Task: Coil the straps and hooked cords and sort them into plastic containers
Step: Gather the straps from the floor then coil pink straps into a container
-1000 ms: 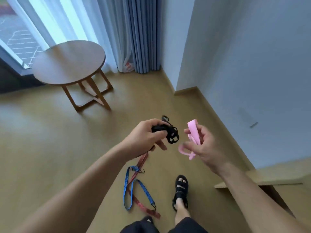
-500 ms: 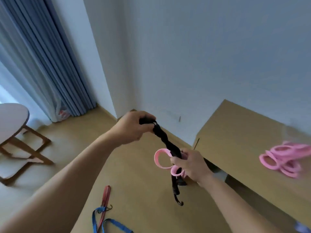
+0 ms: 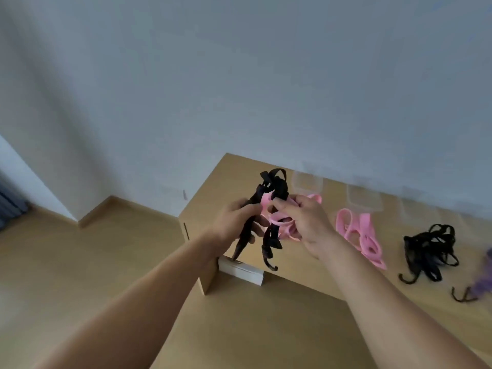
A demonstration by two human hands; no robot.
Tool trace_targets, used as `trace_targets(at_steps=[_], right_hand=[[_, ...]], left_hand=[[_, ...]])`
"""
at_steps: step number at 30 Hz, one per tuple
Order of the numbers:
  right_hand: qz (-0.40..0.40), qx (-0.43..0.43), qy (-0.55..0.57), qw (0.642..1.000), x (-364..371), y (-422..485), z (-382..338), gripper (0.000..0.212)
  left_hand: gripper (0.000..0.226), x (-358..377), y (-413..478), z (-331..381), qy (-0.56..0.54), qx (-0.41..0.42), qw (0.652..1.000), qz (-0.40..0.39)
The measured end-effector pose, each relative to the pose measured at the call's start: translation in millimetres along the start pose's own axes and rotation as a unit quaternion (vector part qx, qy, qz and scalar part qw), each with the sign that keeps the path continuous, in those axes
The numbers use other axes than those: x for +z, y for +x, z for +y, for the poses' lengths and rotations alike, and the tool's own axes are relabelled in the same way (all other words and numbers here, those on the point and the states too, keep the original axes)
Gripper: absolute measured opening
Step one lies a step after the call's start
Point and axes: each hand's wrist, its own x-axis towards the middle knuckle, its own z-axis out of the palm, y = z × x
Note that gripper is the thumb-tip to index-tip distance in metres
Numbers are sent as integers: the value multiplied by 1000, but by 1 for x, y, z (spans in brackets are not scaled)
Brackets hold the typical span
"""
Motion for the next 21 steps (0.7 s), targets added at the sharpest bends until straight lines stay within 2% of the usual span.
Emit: trace_targets(at_steps=[3,6,9,12,14,17,19,21], right_hand=[[27,8,64,998,-27,8,1,15],[44,30,124,991,-39,17,2,10],[72,31,102,992,-54,28,1,10],[128,22,72,989,-80,39,0,20],[157,15,44,986,-97,45,-1,22],[168,22,85,982,-112,53,2,16],[148,16,110,983,-117,56,6,17],[142,17,119,983,-123,56,11,28]], left_hand=[[42,36,16,1,42,2,997,-70],[35,58,34,-5,117,27,984,-131],[25,69,59,-8,88,12,981,-172],[19,67,85,-3,53,-14,980,-191],[18,65,107,3,14,-42,987,-154],[7,68,142,9,-32,-76,991,-102],[7,79,161,10,-23,-112,984,-139],[21,95,174,7,-39,-159,962,-219]])
